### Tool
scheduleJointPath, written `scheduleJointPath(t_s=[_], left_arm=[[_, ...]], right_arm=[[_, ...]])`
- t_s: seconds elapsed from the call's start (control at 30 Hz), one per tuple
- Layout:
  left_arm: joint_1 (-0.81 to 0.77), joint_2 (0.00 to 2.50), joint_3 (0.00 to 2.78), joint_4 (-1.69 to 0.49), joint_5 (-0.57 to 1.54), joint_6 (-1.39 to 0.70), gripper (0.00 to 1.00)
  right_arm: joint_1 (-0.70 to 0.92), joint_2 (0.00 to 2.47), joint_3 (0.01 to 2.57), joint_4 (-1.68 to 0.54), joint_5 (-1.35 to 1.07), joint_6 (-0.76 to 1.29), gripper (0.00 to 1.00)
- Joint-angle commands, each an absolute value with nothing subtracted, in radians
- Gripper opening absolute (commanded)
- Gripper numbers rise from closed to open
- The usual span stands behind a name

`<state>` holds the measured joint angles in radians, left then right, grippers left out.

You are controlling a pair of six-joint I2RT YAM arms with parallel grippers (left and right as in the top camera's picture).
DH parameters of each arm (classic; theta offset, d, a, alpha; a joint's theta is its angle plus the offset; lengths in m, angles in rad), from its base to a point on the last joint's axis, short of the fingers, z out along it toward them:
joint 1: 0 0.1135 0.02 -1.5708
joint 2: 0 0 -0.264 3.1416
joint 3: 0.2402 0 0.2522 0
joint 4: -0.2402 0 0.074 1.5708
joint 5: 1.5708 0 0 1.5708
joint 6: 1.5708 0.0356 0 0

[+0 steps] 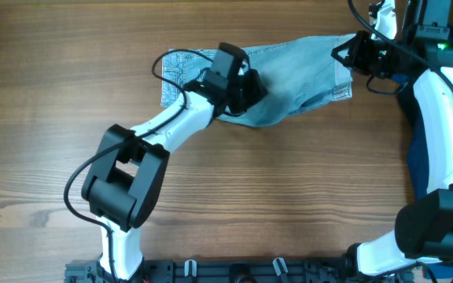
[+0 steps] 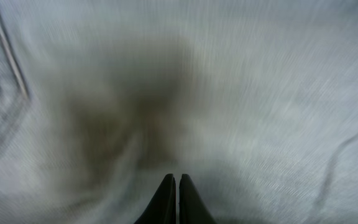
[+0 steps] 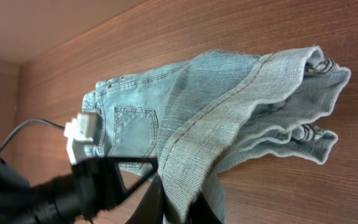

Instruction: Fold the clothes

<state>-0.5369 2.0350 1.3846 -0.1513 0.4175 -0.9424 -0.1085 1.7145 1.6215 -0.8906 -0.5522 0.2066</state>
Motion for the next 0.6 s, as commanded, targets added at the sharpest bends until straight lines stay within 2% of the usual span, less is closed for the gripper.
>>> scheduleJointPath(t_s=[0.0,0.47,0.57], left_arm=[[-0.554,2.070,1.380,-0.178,0.407,-0.955,0.04],[-0.583,2.222,1.380,-0.165,0.438,-0.958,0.04],[-0.598,2.221,1.380,-0.109,0.477,-0.953,0.04]], right_arm=[[-0.113,1.691,1.637,-0.884,-0.550,0.185,0.04],[-0.112,1.691,1.637,-0.884,-0.550,0.186,0.04],[-0.112,1.691,1.637,-0.884,-0.550,0.186,0.04]])
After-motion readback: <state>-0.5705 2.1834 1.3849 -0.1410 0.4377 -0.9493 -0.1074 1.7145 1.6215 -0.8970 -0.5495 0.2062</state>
